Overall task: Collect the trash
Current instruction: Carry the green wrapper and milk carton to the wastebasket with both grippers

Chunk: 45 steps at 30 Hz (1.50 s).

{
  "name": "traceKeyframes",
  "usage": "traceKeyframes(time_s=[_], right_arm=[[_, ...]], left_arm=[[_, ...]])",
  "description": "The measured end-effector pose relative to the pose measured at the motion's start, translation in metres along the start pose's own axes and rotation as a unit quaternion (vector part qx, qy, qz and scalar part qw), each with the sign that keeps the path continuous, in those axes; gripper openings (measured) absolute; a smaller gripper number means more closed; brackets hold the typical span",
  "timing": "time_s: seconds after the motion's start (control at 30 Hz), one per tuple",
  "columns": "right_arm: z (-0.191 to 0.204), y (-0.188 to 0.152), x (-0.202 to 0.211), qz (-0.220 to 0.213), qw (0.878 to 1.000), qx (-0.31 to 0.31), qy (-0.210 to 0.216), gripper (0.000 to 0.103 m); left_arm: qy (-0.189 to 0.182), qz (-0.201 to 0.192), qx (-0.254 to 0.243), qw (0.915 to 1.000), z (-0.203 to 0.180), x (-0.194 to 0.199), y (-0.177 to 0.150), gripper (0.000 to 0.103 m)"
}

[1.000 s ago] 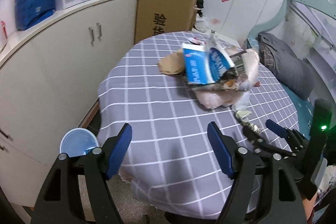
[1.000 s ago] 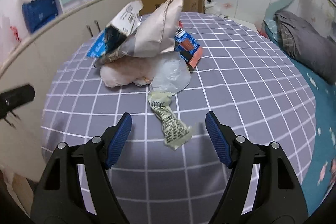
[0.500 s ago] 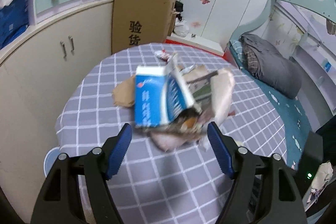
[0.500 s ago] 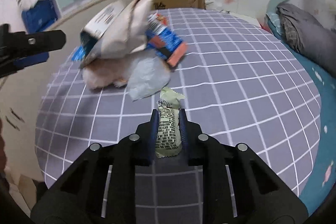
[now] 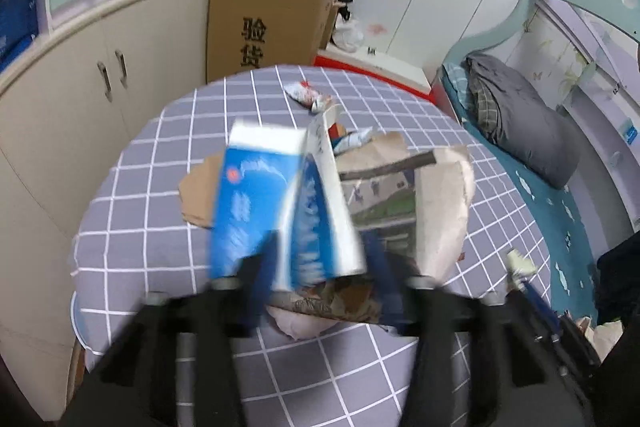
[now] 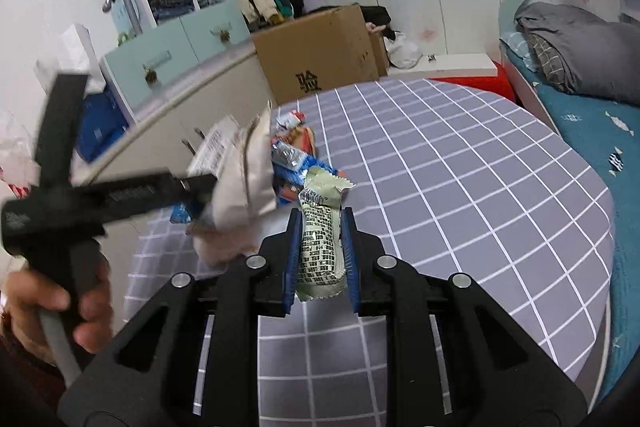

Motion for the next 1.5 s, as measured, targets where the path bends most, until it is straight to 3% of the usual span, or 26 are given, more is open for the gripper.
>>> traceKeyframes(time_s=[0.43,0.63,0.83,1.2,1.5], right_arm=[[0.040,0.006,0.018,-0.020,0.999,0.018,0.026,0.020],[0.088,0.000,0.017,-0.010,0.997,0.047,0.054,0.020],[0.151,-0.017,0.001,0.019,0.992,0.080,0.095,0.020],[0.305,-0.099,-0.078,0.135,0.960,0.160,0.186,0.020],[0.392,-0.194,-0.172,0.254,0.922,0.204,0.210,0.020]], left_arm=[[0.010,-0.087,0.017,0.9960,0.035,0.068,-0.011,0.028],[0.014,-0.110,0.033,0.9932,0.069,0.108,-0.029,0.028],[0.032,-0.115,0.078,0.9898,0.135,0.136,-0.058,0.028],[0.096,-0.094,0.192,0.9722,0.290,0.153,-0.124,0.028],[0.148,-0.046,0.289,0.9446,0.411,0.130,-0.187,0.028]])
Point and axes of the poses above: each gripper's, at about its wrist camera, not at the fingertips, and x roughly against the way its jaws point, z to its left, y to its top, the point moved 3 cm from there along -x, roughly the way its jaws point
